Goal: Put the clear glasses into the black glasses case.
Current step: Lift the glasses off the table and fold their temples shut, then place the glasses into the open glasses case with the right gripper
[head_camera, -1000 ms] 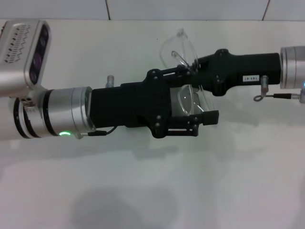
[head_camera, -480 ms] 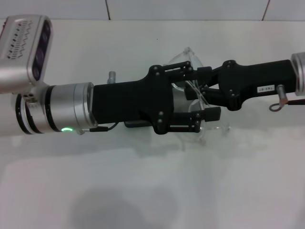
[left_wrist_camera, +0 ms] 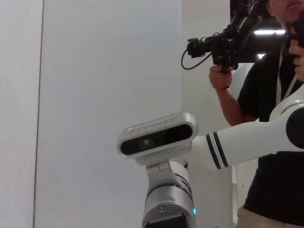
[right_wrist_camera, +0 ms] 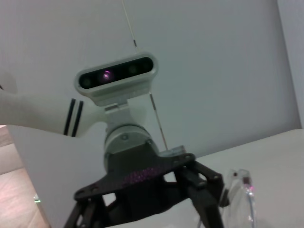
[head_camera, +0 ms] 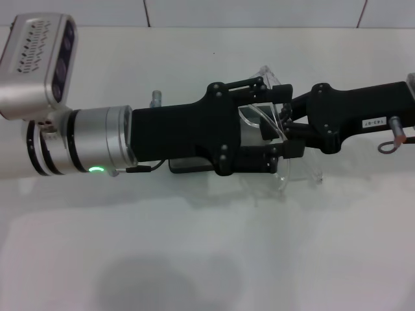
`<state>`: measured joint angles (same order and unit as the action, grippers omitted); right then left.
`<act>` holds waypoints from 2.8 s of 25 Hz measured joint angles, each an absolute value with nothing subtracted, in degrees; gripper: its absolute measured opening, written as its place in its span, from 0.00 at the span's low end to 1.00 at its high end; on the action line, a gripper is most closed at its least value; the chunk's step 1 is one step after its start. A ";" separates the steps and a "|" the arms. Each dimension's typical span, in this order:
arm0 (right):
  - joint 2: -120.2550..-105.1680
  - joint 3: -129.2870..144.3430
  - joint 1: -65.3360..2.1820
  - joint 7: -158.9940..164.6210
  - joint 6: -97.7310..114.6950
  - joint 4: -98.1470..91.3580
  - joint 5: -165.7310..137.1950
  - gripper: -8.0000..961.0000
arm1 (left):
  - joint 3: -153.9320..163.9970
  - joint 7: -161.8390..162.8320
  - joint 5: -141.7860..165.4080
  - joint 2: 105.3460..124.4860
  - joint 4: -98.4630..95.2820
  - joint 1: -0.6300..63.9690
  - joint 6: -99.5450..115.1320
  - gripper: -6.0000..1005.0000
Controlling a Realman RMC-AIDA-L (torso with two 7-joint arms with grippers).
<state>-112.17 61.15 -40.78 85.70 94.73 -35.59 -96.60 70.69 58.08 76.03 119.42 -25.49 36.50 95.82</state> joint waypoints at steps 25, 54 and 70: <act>-111.76 55.00 -38.40 85.69 95.96 -35.60 -95.93 0.13 | 70.92 58.09 75.74 119.60 -25.32 36.12 96.02 0.78; -115.73 65.24 -35.81 99.21 88.34 -65.22 -112.99 0.13 | 61.86 57.74 75.33 118.56 -27.81 28.34 97.92 0.78; -116.19 102.81 -44.77 122.96 71.01 -77.95 -141.26 0.13 | 58.77 57.10 75.37 118.30 -27.65 26.90 96.89 0.78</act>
<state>-116.19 102.81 -44.77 122.96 71.01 -77.95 -141.26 58.77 57.10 75.37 118.30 -27.65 26.90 96.89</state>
